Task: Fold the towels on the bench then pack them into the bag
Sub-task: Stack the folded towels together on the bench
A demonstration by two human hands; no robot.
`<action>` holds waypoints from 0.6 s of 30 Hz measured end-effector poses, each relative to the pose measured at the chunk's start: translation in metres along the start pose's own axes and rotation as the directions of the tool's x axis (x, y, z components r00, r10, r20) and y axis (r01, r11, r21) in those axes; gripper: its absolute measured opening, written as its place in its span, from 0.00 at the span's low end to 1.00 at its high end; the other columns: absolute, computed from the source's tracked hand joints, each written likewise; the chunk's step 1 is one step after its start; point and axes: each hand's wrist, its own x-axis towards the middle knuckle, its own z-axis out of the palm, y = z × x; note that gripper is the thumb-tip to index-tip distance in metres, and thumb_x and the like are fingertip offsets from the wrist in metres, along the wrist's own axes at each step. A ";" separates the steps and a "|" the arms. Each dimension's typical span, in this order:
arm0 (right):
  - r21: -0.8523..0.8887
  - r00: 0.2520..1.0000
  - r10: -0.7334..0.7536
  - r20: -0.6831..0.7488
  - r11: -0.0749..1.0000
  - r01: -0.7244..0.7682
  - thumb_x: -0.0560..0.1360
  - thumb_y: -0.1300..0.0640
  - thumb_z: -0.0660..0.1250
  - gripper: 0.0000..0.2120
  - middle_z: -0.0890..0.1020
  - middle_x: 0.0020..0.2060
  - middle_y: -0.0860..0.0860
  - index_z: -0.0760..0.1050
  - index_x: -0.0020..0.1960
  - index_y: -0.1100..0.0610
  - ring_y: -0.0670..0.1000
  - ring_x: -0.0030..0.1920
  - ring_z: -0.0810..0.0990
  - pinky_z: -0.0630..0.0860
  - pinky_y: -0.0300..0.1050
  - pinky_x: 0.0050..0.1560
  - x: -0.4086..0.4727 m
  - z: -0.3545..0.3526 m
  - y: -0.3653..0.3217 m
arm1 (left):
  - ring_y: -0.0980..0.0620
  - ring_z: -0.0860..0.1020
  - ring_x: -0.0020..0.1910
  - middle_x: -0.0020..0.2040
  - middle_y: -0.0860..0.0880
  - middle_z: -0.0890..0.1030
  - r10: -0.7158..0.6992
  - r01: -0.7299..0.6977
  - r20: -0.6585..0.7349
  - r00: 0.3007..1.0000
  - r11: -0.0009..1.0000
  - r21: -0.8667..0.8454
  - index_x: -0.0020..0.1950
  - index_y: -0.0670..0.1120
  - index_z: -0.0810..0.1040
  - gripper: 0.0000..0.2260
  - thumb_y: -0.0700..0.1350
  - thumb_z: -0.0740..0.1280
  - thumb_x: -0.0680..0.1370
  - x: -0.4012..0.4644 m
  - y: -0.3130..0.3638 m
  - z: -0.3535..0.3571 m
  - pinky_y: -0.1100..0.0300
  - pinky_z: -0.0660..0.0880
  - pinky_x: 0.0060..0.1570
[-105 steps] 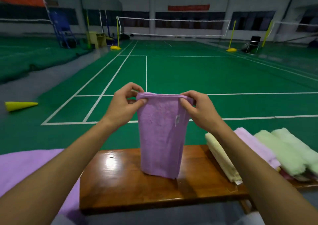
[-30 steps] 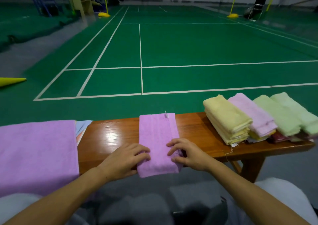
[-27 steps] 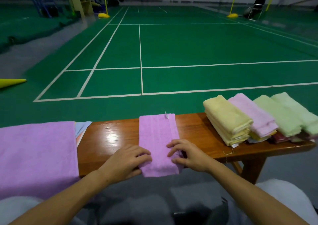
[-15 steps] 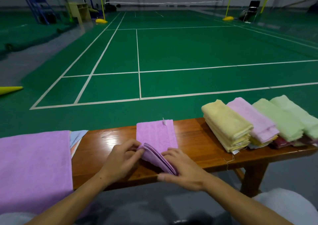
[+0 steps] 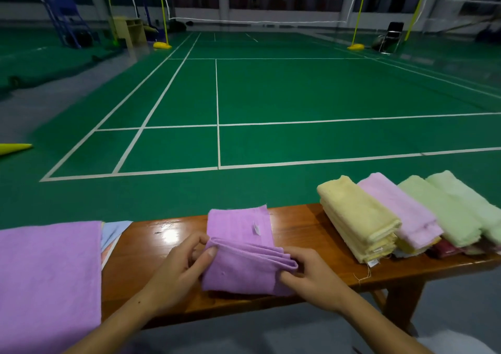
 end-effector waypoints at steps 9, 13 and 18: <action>0.311 0.963 0.119 -0.241 0.950 -0.040 0.81 0.55 0.70 0.12 0.86 0.57 0.39 0.80 0.64 0.49 0.42 0.59 0.83 0.81 0.39 0.55 0.031 0.009 0.005 | 0.49 0.76 0.35 0.38 0.49 0.78 -0.179 0.179 0.009 0.984 0.978 -0.110 0.53 0.46 0.75 0.13 0.55 0.62 0.85 0.020 0.010 -0.005 0.56 0.75 0.36; 0.232 0.920 0.138 -0.367 0.971 -0.053 0.81 0.56 0.71 0.08 0.87 0.52 0.42 0.83 0.60 0.51 0.45 0.55 0.85 0.84 0.44 0.54 0.074 0.012 0.019 | 0.51 0.75 0.28 0.33 0.48 0.78 -0.231 0.215 -0.186 0.955 0.971 -0.104 0.52 0.45 0.74 0.11 0.52 0.63 0.85 0.054 0.005 0.002 0.54 0.74 0.27; -0.109 0.804 0.071 -0.590 0.980 -0.167 0.80 0.49 0.71 0.22 0.78 0.63 0.49 0.74 0.71 0.55 0.49 0.62 0.79 0.76 0.48 0.65 0.115 0.012 0.048 | 0.46 0.83 0.58 0.61 0.54 0.83 -0.230 0.424 -0.436 0.870 0.801 0.423 0.66 0.54 0.69 0.19 0.63 0.63 0.81 0.088 -0.026 -0.016 0.46 0.79 0.57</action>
